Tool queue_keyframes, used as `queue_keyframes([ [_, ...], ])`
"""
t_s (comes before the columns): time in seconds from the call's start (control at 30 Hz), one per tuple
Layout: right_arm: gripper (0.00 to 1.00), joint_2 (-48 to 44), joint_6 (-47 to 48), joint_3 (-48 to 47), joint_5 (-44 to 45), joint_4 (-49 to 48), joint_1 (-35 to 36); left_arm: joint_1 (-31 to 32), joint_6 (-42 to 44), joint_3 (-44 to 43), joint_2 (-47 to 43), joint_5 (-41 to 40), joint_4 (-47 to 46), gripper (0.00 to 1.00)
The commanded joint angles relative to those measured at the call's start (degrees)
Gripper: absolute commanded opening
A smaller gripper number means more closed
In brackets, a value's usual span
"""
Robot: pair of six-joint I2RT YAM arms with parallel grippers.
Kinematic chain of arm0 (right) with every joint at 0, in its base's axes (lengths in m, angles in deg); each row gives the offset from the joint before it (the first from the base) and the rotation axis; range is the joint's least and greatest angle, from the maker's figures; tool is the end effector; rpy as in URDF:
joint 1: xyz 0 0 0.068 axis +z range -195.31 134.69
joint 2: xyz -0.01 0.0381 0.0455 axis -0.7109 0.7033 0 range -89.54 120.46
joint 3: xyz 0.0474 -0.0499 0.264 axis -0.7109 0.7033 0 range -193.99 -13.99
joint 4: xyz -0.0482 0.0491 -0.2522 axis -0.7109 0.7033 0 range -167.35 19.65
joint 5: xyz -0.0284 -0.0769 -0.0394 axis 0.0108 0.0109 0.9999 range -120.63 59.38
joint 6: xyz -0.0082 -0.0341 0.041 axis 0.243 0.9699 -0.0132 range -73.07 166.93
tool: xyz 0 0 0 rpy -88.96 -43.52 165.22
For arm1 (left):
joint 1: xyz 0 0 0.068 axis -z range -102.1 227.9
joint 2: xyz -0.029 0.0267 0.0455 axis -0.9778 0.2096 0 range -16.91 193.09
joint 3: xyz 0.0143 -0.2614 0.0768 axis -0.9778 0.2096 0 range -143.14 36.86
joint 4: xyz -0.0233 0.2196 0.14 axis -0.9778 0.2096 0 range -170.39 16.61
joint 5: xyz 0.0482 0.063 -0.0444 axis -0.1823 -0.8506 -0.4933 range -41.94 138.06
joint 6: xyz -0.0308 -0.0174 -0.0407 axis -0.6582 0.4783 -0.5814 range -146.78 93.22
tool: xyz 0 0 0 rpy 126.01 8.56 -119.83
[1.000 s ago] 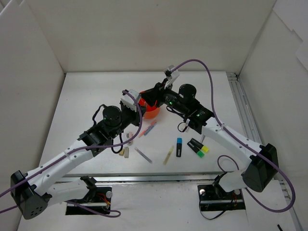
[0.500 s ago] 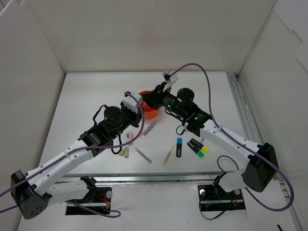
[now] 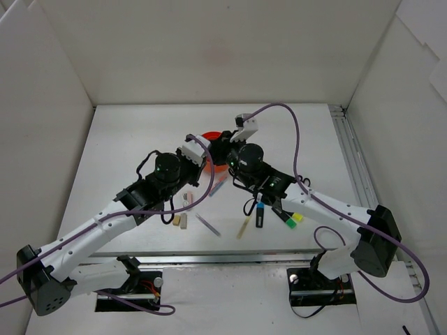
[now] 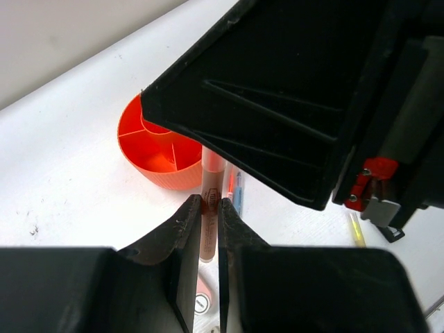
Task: Sort the stationery into containers
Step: Place the pen in the storage box.
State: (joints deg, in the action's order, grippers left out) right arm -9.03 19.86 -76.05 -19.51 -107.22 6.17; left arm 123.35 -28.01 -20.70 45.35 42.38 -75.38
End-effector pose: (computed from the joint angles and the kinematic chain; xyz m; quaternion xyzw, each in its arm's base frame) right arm 0.2138 0.2576 0.3748 -0.0600 0.6318 0.4401 0.6352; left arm 0.1808 -0.1786 0.3684 0.2578 0.7194 -0.2203 0.6062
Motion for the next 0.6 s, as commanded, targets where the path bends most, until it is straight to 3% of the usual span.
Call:
queue_keyframes([
  [0.0, 0.0, 1.93, -7.1, 2.47, 7.24, 11.93, 3.27, 0.43, 1.23, -8.1, -1.88, -1.62, -16.35, 0.0],
  [0.1, 0.0, 1.75, -12.03, 4.14, 9.54, 11.15, 3.45, 0.43, 1.06, -7.74, -2.49, -1.54, -16.44, 0.0],
  [0.27, 0.0, 3.77, -15.38, 2.65, 5.68, 11.32, 3.36, 0.43, 0.53, -6.95, -3.19, -1.71, -16.44, 0.0],
  [0.57, 0.0, 2.2, -10.81, 4.05, 0.05, 4.13, 3.18, 0.43, 0.18, -5.37, -4.16, -1.36, -15.48, 0.0],
])
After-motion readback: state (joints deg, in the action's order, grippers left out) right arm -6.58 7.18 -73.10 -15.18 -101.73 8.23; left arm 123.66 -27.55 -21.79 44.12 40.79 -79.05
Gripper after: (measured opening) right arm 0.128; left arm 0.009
